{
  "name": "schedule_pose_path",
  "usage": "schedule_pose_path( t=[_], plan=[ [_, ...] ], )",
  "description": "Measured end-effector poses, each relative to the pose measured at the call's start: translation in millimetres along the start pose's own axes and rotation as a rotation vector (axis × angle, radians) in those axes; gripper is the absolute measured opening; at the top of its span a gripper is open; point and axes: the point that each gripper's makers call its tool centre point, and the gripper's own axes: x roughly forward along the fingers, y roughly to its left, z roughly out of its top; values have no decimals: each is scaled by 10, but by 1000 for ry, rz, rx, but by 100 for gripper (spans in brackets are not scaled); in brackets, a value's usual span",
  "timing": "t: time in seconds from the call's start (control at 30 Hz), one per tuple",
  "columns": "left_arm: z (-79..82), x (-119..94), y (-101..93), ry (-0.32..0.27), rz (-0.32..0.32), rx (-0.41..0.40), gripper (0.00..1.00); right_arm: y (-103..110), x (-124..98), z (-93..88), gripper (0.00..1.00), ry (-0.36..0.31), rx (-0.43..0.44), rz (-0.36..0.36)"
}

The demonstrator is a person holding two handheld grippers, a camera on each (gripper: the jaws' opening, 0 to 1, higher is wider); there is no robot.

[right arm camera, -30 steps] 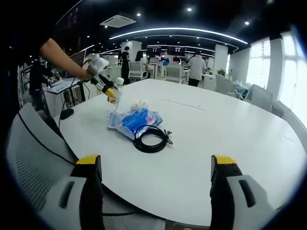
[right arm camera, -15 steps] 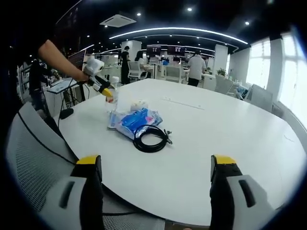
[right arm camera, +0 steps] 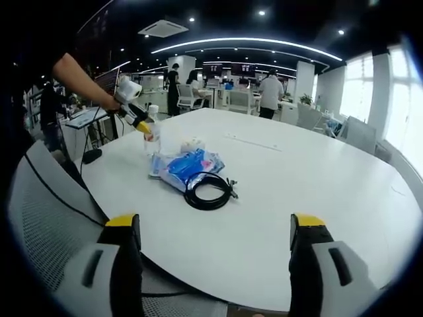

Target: Arrange the tabletop items into an orderly group along one side of the table until the central work area is clear of visible clutter.

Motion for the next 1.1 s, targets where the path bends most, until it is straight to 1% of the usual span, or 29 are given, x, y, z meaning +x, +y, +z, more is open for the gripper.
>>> schedule_pose_path(
  t=[0.37,0.6,0.73,0.83,0.97,1.03,1.1],
  plan=[
    [-108,-70,17,55,-30,39,37,-20,-5,-3,94,1,-4,-8],
    [-109,-82,24,78,-43,58,37,-28,-9,-7,94,2,-5,-12],
    [-122,-85,22,99,-65,90,37,-26,-9,-6,94,2,-5,-12],
    [-122,-87,26,115,-69,115,38,-18,-7,-7,94,2,-4,-9],
    [-114,-100,31,112,-51,128,38,-4,-2,-4,94,-1,-1,-2],
    [-87,-118,34,96,-36,117,38,-1,-1,-1,94,-3,0,-1],
    [-25,-155,43,63,-8,85,39,7,3,4,95,-6,3,4]
  ],
)
